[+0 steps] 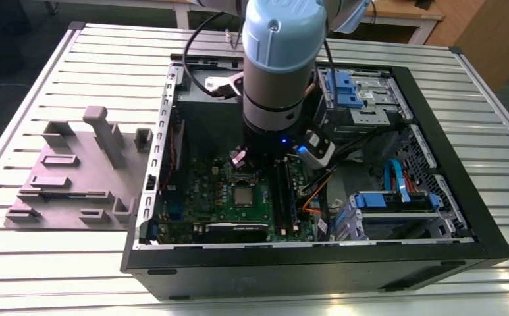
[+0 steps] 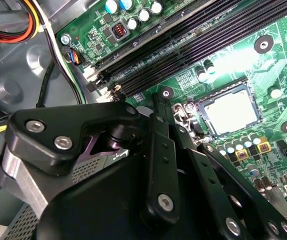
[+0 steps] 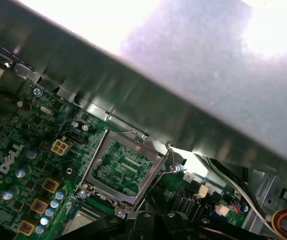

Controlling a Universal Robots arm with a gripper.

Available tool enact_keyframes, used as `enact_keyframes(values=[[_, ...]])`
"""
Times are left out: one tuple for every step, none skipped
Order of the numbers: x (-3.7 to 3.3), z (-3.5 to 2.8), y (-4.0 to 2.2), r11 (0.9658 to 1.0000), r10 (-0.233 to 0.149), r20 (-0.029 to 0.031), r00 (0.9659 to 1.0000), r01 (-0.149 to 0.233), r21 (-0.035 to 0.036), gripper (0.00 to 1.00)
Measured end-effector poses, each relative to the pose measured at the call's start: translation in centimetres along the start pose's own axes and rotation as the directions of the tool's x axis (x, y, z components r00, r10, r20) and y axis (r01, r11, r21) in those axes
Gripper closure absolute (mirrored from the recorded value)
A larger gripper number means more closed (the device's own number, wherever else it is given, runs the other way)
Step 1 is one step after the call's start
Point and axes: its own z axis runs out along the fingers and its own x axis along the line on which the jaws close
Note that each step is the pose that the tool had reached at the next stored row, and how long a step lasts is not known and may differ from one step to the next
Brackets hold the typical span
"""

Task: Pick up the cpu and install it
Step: 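Close the cpu cover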

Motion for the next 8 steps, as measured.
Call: enact_keyframes(values=[[0.05, 0.0, 0.03, 1.0, 0.0, 0.0006, 1.0, 0.0, 0.0003, 0.9], [0.11, -0.01, 0.06, 1.0, 0.0, 0.0011, 1.0, 0.0, 0.0007, 0.9], [0.17, -0.01, 0.09, 1.0, 0.0, 0.002, 1.0, 0.0, 0.0012, 0.9], [0.23, -0.02, 0.13, 1.0, 0.0, 0.0028, 1.0, 0.0, 0.0016, 0.9], [0.29, -0.03, 0.16, 1.0, -0.001, 0.0037, 1.0, 0.001, 0.002, 0.9], [0.33, -0.04, 0.19, 1.0, -0.001, 0.0042, 1.0, 0.001, 0.0022, 0.9], [0.37, -0.05, 0.21, 1.0, -0.001, 0.0047, 1.0, 0.001, 0.0024, 0.9], [0.39, -0.08, 0.23, 1.0, -0.001, 0.005, 1.0, 0.001, 0.0025, 0.9]])
